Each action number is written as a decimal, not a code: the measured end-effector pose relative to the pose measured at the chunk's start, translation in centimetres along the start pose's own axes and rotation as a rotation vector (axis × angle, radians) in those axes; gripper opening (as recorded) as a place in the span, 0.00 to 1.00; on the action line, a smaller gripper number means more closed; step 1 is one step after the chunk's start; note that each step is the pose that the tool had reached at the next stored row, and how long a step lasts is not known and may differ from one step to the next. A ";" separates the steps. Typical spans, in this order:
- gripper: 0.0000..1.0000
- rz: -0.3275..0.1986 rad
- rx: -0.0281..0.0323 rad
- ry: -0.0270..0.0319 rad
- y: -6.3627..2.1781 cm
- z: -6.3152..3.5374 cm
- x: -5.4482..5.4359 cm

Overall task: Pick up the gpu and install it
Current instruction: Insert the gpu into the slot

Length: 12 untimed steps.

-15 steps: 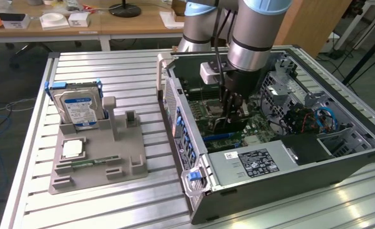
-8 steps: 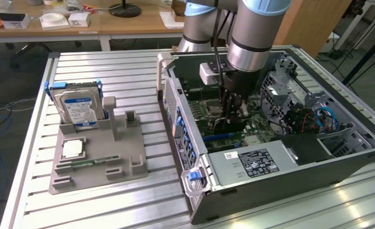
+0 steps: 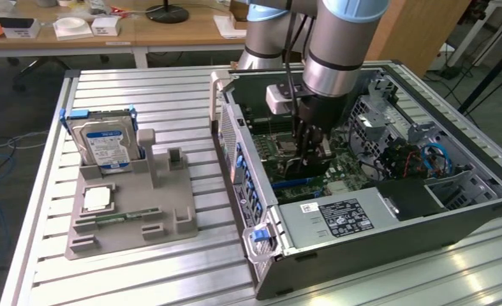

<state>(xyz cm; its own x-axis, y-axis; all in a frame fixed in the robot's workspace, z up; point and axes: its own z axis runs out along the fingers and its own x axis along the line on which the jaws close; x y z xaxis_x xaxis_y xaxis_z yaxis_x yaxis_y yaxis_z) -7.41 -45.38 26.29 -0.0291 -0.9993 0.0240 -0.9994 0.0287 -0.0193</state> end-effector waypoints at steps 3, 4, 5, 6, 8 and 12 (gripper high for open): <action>0.26 0.000 0.0000 -0.0007 0.00 0.13 0.0; 0.26 0.000 -0.0001 -0.0006 0.00 0.18 0.0; 0.26 0.000 -0.0001 -0.0006 0.00 0.24 0.0; 0.26 0.000 -0.0001 -0.0006 0.00 0.30 0.0; 0.26 0.000 -0.0001 -0.0005 0.00 0.31 0.0; 0.26 0.000 -0.0001 -0.0005 0.00 0.31 0.0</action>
<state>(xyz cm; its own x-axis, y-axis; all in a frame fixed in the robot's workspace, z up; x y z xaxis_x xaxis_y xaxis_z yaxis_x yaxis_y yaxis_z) -7.40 -45.38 25.98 -0.0290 -0.9993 0.0234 -0.9994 0.0286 -0.0192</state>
